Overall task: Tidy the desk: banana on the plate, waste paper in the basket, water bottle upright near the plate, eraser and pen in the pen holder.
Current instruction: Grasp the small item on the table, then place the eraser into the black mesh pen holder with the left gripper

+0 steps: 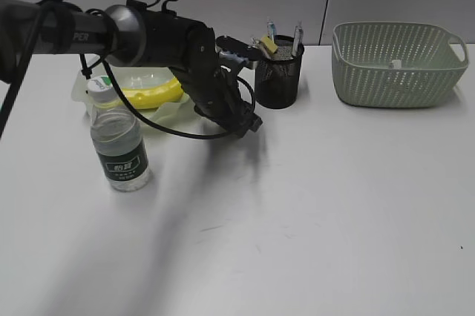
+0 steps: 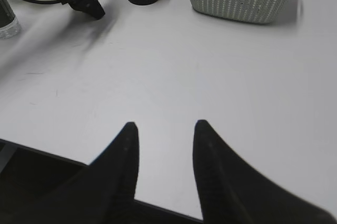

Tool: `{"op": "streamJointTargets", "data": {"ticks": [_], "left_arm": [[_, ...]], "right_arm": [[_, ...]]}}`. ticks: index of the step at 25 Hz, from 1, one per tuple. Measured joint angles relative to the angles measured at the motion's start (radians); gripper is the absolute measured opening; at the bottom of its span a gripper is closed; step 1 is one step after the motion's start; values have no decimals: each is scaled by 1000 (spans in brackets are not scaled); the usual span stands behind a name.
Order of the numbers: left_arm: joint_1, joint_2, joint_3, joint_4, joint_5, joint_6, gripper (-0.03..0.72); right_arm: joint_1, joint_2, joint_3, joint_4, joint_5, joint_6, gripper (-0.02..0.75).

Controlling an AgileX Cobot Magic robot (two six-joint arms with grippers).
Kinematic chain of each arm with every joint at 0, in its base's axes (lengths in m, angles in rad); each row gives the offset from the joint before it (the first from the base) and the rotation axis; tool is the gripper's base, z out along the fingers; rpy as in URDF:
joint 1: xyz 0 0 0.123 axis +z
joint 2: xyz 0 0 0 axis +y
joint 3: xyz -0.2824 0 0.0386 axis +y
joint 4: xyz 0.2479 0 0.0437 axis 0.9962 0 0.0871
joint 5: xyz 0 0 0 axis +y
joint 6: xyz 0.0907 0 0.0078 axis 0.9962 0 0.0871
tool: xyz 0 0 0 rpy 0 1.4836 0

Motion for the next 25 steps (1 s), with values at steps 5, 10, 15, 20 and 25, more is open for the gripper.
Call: {"op": "streamJointTargets", "data": {"ticks": [5,10,15,20,25], "left_arm": [[1,-6,-1,-3,-14,0,191],[0,-75,-1,-45,-19,0,191],[-22,-186,-1,-113,-204,41,191],[-32,-191,-45,-171,-390,52,191],[-27,-65,-194,-199,-375,52,191]], "right_arm": [[0,0,0,0,0,0,286],[0,0,0,0,0,0,286],[0,0,0,0,0,1,286],[0,0,0,0,0,1,285],[0,0,0,0,0,1,285]]}}
